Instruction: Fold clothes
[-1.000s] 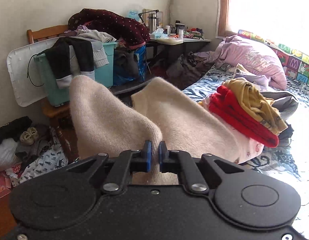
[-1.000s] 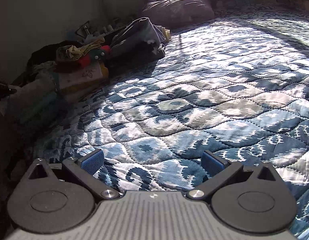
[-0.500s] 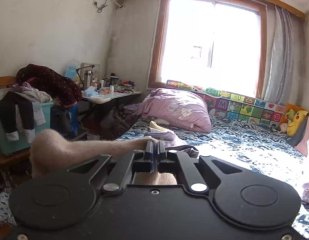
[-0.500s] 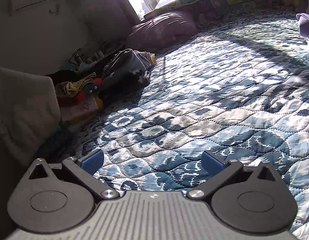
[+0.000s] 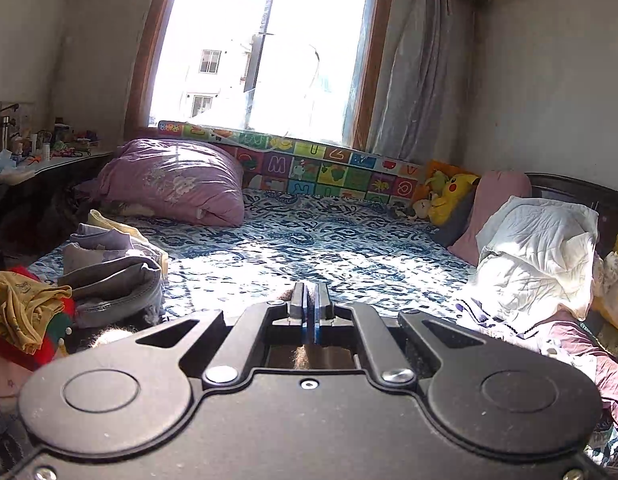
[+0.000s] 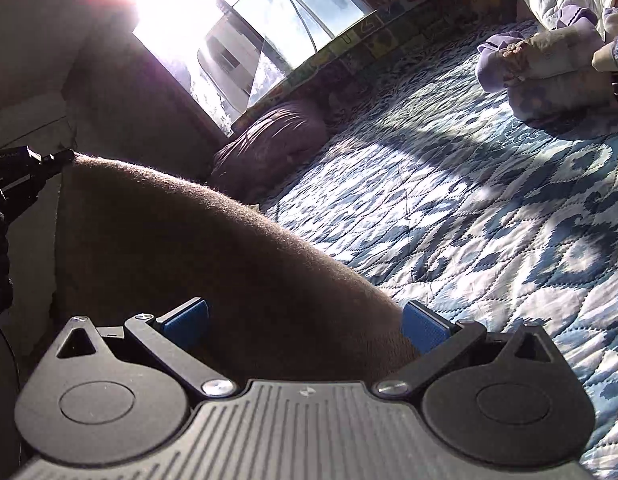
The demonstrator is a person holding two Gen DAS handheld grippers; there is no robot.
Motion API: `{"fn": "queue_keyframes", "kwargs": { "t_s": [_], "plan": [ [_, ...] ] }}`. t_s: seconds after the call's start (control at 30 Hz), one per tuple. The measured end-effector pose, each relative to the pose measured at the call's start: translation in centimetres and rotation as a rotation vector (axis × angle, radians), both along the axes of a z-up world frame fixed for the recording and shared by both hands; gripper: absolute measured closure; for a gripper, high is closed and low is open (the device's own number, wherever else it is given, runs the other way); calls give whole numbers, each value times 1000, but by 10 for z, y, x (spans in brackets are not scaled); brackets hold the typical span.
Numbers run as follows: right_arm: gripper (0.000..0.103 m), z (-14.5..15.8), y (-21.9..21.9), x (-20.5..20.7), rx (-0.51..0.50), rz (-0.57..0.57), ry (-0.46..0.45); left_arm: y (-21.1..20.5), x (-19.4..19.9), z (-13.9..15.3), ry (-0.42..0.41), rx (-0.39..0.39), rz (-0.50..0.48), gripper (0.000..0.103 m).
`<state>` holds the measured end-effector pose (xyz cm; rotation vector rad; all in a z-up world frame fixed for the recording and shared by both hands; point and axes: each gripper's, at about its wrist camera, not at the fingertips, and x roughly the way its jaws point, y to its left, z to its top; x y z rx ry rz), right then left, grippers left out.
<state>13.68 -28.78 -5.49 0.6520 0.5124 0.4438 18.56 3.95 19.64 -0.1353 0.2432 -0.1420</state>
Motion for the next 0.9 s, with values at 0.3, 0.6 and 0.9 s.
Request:
{"fn": "queue_keyframes", "kwargs": {
  "t_s": [0.3,0.6,0.9],
  "plan": [
    [0,-6,-46,5,46,-103,-20,-54,3,9,-97,140,-169,103],
    [1,-10,-80,0,87,-143,-19,-17,-84,-176,261,236,-207,103],
    [4,-23,-60,7,61,-122,57,14,-125,-241,498,145,-170,99]
  ]
}}
